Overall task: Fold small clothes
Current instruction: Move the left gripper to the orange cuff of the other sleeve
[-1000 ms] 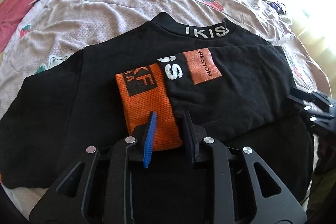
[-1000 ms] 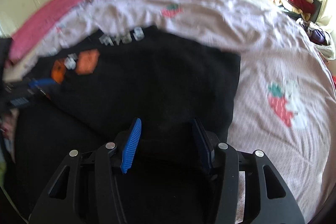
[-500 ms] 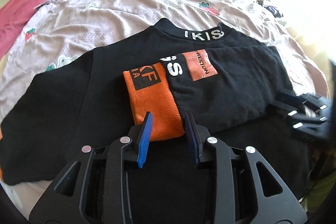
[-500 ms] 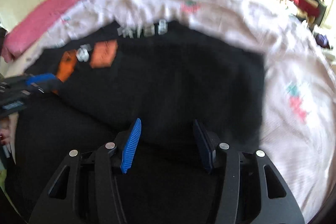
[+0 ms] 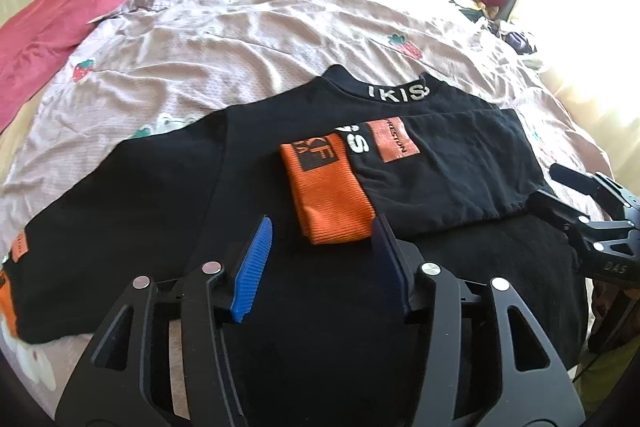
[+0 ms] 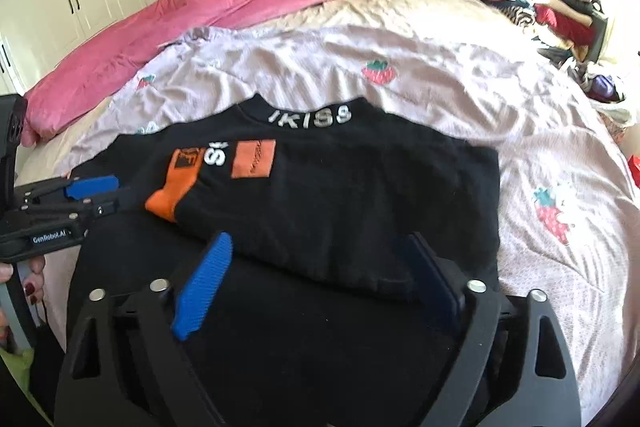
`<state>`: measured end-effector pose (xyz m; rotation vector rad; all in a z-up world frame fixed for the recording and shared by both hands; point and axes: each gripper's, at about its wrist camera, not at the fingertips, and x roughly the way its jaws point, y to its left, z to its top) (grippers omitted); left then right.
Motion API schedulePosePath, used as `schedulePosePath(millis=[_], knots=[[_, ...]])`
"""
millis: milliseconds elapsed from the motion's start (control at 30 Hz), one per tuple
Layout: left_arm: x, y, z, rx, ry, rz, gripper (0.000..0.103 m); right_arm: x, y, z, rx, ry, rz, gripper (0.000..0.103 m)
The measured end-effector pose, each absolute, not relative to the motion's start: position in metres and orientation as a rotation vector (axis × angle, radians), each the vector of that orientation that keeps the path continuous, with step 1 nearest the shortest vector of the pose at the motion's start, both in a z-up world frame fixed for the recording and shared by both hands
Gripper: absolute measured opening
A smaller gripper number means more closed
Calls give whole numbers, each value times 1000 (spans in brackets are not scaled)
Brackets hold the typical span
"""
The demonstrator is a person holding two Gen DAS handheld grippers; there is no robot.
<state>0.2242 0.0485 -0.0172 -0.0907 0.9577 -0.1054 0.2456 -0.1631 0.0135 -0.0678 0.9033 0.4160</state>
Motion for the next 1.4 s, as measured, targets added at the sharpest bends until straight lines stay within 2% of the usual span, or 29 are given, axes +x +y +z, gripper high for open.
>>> schedulePosePath(millis=[167,300,367,433,967,1400], knots=[[211,57,-5,-80,924,-96,66,236,-152,30,-66,865,423,92],[202,68,0,-104,919,-91,73,230,-142,45,-47,823,435,96],[197,73,4,-104,904,-80,82,228,-136,50,-51,812,445,96],[193,79,9,-111,887,-70,85,225,-129,57,-65,796,452,96],[159,140,25,-184,831,10,88,212,-70,85,-92,736,529,98],[133,203,24,-222,808,89,88,201,-12,83,-151,707,556,99]])
